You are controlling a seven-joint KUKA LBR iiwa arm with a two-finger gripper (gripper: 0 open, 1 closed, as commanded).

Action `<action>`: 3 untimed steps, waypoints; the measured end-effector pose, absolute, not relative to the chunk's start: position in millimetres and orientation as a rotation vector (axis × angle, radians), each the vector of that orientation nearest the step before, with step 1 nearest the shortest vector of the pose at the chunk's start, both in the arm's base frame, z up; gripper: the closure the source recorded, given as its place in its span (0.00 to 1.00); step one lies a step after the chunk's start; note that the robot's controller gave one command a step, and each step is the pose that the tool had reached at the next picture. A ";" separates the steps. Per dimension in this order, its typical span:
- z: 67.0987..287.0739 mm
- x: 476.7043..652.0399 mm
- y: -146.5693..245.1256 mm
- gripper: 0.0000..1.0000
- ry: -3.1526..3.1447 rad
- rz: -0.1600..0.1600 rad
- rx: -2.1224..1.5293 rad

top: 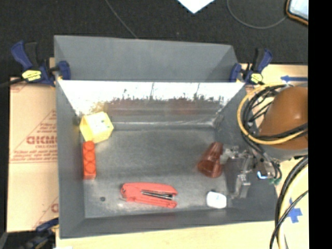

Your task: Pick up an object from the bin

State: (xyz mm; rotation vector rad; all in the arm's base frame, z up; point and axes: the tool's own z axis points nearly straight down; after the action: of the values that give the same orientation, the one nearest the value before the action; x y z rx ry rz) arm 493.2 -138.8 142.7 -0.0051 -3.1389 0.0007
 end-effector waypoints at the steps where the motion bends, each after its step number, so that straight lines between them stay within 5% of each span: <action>1: 145.6 495.0 -138.2 0.00 -3.145 0.003 0.003; 2: 90.0 578.1 -144.7 0.00 -2.951 0.013 1.143; 3: 129.0 563.0 -150.7 0.00 -2.984 0.010 1.018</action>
Offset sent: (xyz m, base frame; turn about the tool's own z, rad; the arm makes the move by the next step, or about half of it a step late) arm 0.0901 -0.0080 -0.0727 -0.8676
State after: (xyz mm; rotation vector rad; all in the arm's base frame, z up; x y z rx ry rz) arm 563.0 -150.7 129.0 1.0182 -2.9841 0.0102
